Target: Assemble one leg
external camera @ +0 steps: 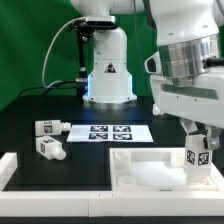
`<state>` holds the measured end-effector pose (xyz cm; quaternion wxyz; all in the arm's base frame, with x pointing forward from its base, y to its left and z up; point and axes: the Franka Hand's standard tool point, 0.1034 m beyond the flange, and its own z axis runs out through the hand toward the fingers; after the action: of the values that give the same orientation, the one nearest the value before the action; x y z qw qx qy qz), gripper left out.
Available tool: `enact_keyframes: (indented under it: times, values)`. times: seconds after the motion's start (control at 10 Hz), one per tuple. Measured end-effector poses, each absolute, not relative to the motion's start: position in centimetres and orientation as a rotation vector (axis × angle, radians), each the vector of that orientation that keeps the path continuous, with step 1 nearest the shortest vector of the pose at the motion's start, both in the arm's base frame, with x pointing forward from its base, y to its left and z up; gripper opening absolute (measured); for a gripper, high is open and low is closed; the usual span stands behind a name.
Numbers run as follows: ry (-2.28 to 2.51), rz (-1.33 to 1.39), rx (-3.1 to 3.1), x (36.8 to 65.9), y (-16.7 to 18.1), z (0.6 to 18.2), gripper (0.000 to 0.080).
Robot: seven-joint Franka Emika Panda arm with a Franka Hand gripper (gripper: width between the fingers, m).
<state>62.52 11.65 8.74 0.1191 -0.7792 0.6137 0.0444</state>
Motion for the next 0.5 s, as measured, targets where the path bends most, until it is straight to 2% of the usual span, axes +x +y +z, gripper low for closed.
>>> enact_keyframes:
  times: [0.1,0.2,0.3,0.5]
  values:
    - [1.864,0.14,-2.226,62.54,11.85,8.73,0.0288]
    - [1.851,0.139,-2.236,62.52,11.84,8.72,0.0364]
    - [1.824,0.135,-2.257,62.52,11.83,8.71,0.0364]
    - [1.807,0.132,-2.27,62.51,11.84,8.71,0.0616]
